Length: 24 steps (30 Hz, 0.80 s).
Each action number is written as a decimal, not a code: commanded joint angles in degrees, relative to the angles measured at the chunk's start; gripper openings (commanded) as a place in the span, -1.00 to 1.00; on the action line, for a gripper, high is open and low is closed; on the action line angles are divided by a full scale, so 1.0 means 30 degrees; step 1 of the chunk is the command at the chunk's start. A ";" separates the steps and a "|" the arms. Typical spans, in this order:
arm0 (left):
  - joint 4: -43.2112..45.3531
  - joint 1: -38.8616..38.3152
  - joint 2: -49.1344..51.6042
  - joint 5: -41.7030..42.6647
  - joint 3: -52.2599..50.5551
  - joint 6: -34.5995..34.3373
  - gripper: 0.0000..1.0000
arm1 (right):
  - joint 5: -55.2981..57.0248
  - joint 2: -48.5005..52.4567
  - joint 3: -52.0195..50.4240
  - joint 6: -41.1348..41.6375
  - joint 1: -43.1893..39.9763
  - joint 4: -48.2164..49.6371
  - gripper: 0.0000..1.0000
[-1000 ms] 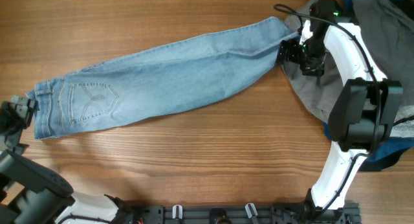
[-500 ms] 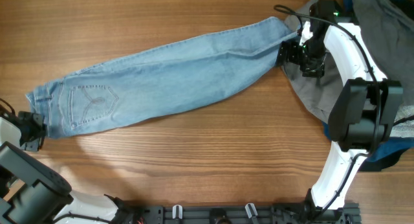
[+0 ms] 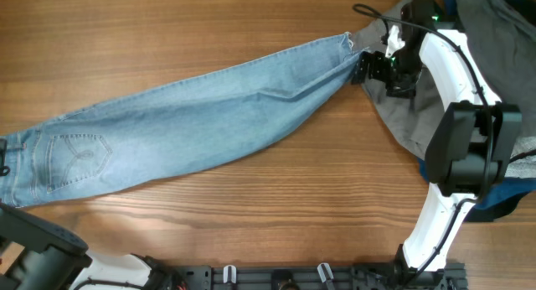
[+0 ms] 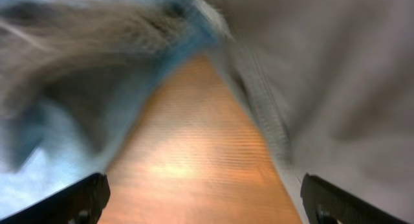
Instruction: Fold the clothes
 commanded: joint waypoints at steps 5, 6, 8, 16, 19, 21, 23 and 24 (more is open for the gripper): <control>-0.1938 -0.4524 -0.0255 0.4437 0.0124 0.1188 1.00 | -0.1698 0.0364 -0.0153 -0.3949 0.0918 0.3643 0.57; -0.2390 -0.5282 -0.0138 0.4044 0.0124 0.1173 1.00 | -0.0590 0.0357 -0.0138 -0.3621 0.0933 0.3963 0.57; -0.2827 -0.6462 0.0160 0.3643 -0.0073 0.1166 1.00 | 0.0168 0.0277 0.0044 -0.3796 0.0925 0.4014 0.58; -0.2251 -0.8364 0.0299 0.3563 -0.3803 0.1158 1.00 | 0.0437 -0.0408 0.0452 -0.8058 0.0860 0.5967 0.57; -0.2120 -0.8364 0.0299 0.3570 -0.4007 0.1158 1.00 | -0.1734 -0.0379 0.0437 -0.9479 0.0874 0.6040 0.52; -0.2120 -0.8364 0.0299 0.3570 -0.4007 0.1158 1.00 | -0.2827 -0.0379 0.0437 -0.9857 0.0874 0.6127 0.41; -0.2120 -0.8364 0.0299 0.3570 -0.4007 0.1158 1.00 | -0.3322 -0.0379 0.0437 -0.9741 0.0874 0.6317 -0.46; -0.2120 -0.8364 0.0299 0.3563 -0.4007 0.1166 1.00 | -0.3315 -0.0379 0.0437 -0.9668 0.0874 0.6295 -0.91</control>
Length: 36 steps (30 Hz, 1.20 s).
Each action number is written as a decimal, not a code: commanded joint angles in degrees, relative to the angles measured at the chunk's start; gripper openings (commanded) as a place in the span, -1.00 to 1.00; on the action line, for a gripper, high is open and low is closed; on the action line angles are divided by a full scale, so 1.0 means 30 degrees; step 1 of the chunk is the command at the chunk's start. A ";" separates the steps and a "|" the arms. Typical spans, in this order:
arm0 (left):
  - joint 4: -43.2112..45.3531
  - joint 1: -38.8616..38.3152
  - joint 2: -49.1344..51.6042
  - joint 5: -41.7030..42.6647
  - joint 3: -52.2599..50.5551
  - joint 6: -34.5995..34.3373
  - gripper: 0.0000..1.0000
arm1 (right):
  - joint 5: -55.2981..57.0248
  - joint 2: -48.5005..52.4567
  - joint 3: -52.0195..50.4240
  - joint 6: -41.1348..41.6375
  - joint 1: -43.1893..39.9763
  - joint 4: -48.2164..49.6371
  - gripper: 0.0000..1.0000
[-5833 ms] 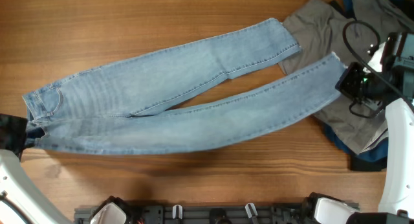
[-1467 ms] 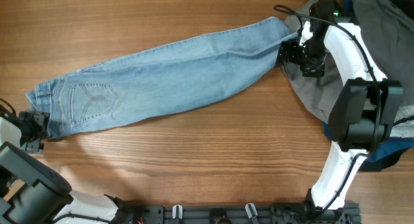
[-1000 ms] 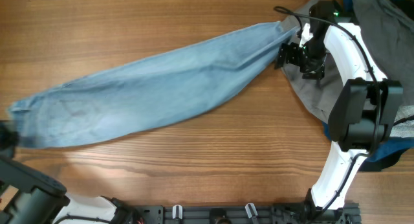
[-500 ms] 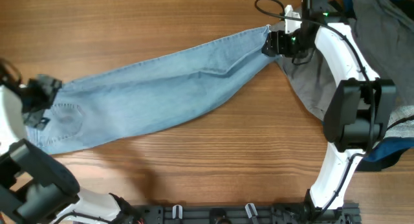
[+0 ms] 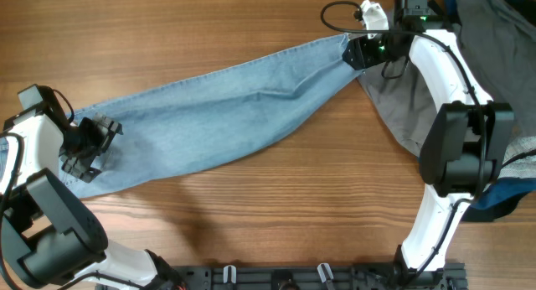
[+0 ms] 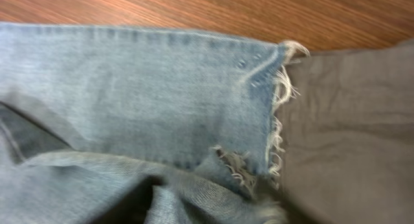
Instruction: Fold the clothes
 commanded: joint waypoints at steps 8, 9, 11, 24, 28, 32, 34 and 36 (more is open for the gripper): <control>0.1129 -0.0051 0.0168 -0.0044 -0.0182 0.0357 1.00 | 0.1639 -0.3257 0.3701 0.6484 -0.0007 -0.1413 -0.92; 0.1137 -0.0051 0.0168 -0.0044 -0.0182 0.0357 1.00 | 0.1632 -0.3126 0.3694 0.7519 0.0000 -0.0488 -0.92; 0.1173 -0.0051 0.0168 -0.0044 -0.0182 0.0350 1.00 | 0.1581 -0.2412 0.3585 0.8582 0.0168 0.0831 -0.92; 0.2412 -0.0051 0.0168 -0.0051 -0.0182 -0.0211 1.00 | 0.2302 0.2324 0.3738 1.0805 0.0758 0.7796 -0.38; 0.2353 -0.0051 0.0168 -0.0051 -0.0182 -0.0204 1.00 | 0.6404 0.1239 0.3738 1.1030 -0.0233 0.2608 0.27; 0.2353 -0.0051 0.0168 -0.0051 -0.0182 -0.0204 1.00 | 0.6484 0.1290 0.2849 1.0528 -0.1253 -0.1785 0.42; 0.2324 -0.0051 0.0168 -0.0044 -0.0182 -0.0197 1.00 | 0.4896 0.1319 0.1931 0.9020 -0.1443 -0.2091 0.41; 0.2331 -0.0051 0.0168 -0.0044 -0.0182 -0.0204 1.00 | 0.3082 0.1341 0.0991 0.8510 -0.1435 -0.1501 0.41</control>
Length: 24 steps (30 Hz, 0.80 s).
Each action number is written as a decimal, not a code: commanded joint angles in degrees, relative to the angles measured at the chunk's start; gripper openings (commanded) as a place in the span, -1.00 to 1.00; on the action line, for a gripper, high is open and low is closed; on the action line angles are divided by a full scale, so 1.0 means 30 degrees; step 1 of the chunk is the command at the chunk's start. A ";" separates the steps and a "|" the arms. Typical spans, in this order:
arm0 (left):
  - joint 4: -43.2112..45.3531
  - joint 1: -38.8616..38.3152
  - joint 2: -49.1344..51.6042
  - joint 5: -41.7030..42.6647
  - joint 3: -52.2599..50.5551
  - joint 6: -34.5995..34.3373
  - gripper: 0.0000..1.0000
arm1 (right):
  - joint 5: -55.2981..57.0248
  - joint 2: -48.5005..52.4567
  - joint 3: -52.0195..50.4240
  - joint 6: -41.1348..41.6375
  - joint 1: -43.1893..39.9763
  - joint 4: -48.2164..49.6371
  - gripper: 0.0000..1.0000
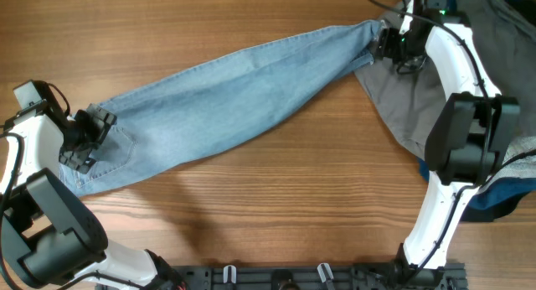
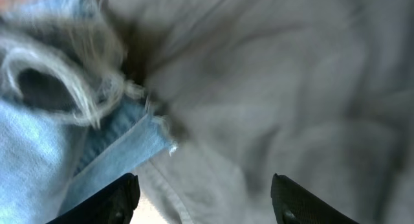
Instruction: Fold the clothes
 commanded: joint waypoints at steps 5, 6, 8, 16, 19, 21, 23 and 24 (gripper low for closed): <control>-0.0087 -0.0051 0.0160 -0.0051 -0.0146 -0.0117 1.00 | -0.5100 -0.0466 -0.3184 -0.1049 0.0510 0.5552 0.31; -0.0087 -0.0051 0.0160 -0.0051 -0.0146 -0.0117 1.00 | -0.5100 -0.0466 -0.3184 -0.0998 0.0619 0.5945 0.13; -0.0087 -0.0051 0.0160 -0.0044 -0.0146 -0.0117 1.00 | -0.5093 -0.0466 -0.3184 -0.0954 0.0714 0.6288 -0.31; -0.0087 -0.0051 0.0160 -0.0051 -0.0146 -0.0109 1.00 | -0.1829 -0.0889 -0.3177 0.0532 0.0648 0.5020 -0.91; -0.0080 -0.0051 0.0160 -0.0051 -0.0146 -0.0109 1.00 | -0.1071 -0.0750 -0.3177 0.0350 0.0656 0.5355 -0.35; -0.0073 -0.0051 0.0160 -0.0051 -0.0146 -0.0109 1.00 | -0.1078 -0.0182 -0.3177 0.0503 0.0656 0.5690 -0.34; -0.0073 -0.0051 0.0160 -0.0051 -0.0146 -0.0117 1.00 | -0.1552 0.0328 -0.3177 0.1042 0.0670 0.6120 -0.34; -0.0073 -0.0051 0.0160 -0.0051 -0.0146 -0.0109 1.00 | -0.2368 0.0474 -0.3177 0.1035 0.0707 0.6557 -0.37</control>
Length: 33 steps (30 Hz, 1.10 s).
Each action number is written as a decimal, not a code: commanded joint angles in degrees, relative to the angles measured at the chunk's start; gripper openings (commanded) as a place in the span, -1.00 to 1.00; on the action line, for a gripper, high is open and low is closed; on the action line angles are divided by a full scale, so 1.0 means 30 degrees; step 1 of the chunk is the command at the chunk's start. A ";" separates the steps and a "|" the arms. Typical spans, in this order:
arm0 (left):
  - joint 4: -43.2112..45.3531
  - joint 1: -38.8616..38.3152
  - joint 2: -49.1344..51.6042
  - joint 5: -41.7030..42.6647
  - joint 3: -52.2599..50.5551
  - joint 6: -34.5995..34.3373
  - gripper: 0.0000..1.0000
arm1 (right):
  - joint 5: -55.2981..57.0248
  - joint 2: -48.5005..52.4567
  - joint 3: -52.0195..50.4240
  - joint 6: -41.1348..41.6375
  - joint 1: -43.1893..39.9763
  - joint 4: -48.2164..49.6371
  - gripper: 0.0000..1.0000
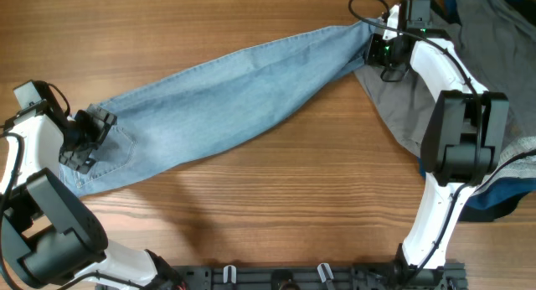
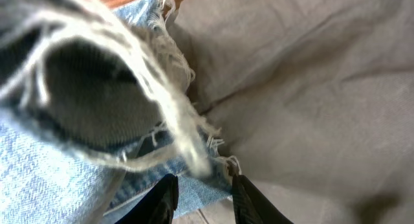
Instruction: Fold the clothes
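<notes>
Light blue jeans (image 1: 243, 85) lie stretched slantwise across the table, waist at the lower left, frayed hem (image 2: 162, 88) at the upper right. My left gripper (image 1: 94, 129) sits on the waist by the back pocket and looks shut on it. My right gripper (image 1: 378, 49) is at the hem. In the right wrist view its fingers (image 2: 167, 198) stand close together, shut on the denim edge (image 2: 207, 195), the gripper (image 2: 204, 185) lying just above a grey garment (image 2: 310, 88).
The grey garment (image 1: 402, 97) lies spread under the hem end at the right. A darker grey cloth (image 1: 494, 22) is heaped at the top right corner, and a blue cloth (image 1: 507, 198) sits at the right edge. Bare wood (image 1: 251, 206) shows in front of the jeans.
My right gripper's fingers, wide apart over the hem and the grey garment before, now stand close together on the denim edge. The jeans and my left gripper are where they were.
At first the jeans' waist hung off the left edge, with the left arm low at the corner and my right gripper by the hem. Then my left gripper stood over the back pocket. Later the jeans lay further right, left gripper on the waist. Now the right one is shut.
</notes>
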 commanded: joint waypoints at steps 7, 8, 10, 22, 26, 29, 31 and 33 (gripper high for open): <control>-0.0015 -0.0051 0.0160 -0.0051 -0.0146 -0.0102 1.00 | 0.1894 0.1056 -0.0102 0.0299 0.0058 0.0000 -0.22; -0.0007 -0.0051 0.0160 -0.0051 -0.0146 -0.0102 1.00 | 0.1887 0.1078 -0.0109 0.0313 0.0058 -0.0131 -0.21; -0.0007 -0.0051 0.0160 -0.0051 -0.0146 -0.0109 1.00 | 0.1756 0.1144 -0.0109 0.0328 0.0073 -0.0204 -0.21; -0.0015 -0.0044 0.0160 -0.0423 -0.0146 0.0051 1.00 | -0.1071 -0.0852 -0.0095 0.0364 -0.0160 -0.3024 -0.92; 0.0066 0.0095 0.0160 -0.1042 -0.0146 0.0466 1.00 | 0.5326 -0.5107 -0.0102 0.1763 -0.0648 -0.9253 -0.91; 0.0073 0.0466 0.0160 -0.1268 -0.0146 0.0474 1.00 | 0.7235 -0.6776 -0.0102 0.2004 -0.0750 -1.3289 -0.92; 0.0051 0.0933 0.0160 -0.1260 -0.0146 0.0474 1.00 | 0.7235 -0.6681 -0.0168 0.1923 -0.0743 -1.5511 -0.91; 0.0066 0.1231 0.0160 -0.1260 -0.0146 0.0474 1.00 | 0.7242 -0.6681 -0.0729 0.1931 -0.0750 -1.6320 -0.91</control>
